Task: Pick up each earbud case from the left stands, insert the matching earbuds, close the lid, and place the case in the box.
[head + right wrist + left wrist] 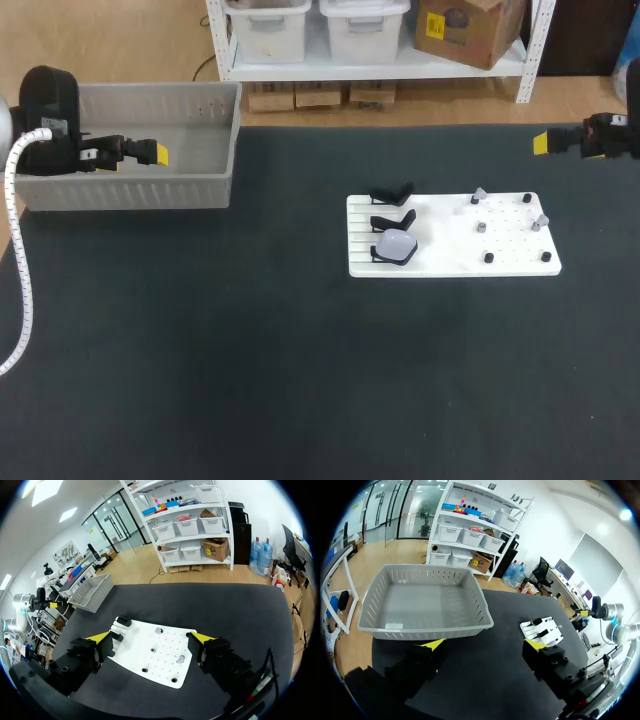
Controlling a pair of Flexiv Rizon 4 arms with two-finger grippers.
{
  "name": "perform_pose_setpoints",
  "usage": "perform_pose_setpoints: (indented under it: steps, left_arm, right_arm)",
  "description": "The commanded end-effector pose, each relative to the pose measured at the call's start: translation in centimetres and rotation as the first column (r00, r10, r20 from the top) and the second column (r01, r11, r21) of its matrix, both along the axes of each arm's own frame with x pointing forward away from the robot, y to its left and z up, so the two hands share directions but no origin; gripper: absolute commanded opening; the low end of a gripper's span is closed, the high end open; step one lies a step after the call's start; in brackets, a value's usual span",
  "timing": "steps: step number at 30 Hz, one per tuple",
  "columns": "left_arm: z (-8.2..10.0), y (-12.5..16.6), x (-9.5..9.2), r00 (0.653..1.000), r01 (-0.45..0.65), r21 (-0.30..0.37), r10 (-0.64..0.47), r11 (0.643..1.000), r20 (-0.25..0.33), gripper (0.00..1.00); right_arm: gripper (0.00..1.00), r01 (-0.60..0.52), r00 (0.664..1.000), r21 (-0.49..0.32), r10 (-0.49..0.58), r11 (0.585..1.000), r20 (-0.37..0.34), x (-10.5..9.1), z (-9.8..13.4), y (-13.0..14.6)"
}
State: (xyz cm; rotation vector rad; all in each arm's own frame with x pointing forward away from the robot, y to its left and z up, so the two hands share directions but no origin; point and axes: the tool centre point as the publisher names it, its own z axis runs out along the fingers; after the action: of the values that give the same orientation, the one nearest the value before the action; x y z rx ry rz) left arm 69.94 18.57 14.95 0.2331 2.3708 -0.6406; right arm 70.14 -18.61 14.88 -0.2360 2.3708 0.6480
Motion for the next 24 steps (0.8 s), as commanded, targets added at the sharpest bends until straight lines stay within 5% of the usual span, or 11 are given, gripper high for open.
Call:
perform_pose_setpoints:
  steps: [1, 22, 24]
  left_arm:
    - [0.12, -0.13, 0.05, 1.0, -0.004, 0.007, 0.004, 1.0, -0.005, 1.0]
    - [0.12, -0.13, 0.05, 1.0, -0.004, 0.007, 0.004, 1.0, -0.005, 1.0]
    - [0.43, -0.65, -0.43, 0.998, 0.057, 0.006, -0.058, 0.998, 0.032, 1.0]
  right_arm:
    - [1.0, 0.001, 1.0, -0.002, -0.001, 1.0, 0.0, -0.05, 0.05, 0.02]
    - [1.0, 0.001, 1.0, -0.002, -0.001, 1.0, 0.0, -0.05, 0.05, 0.02]
    - [1.0, 0.001, 1.0, -0.002, -0.001, 1.0, 0.0, -0.05, 0.05, 0.02]
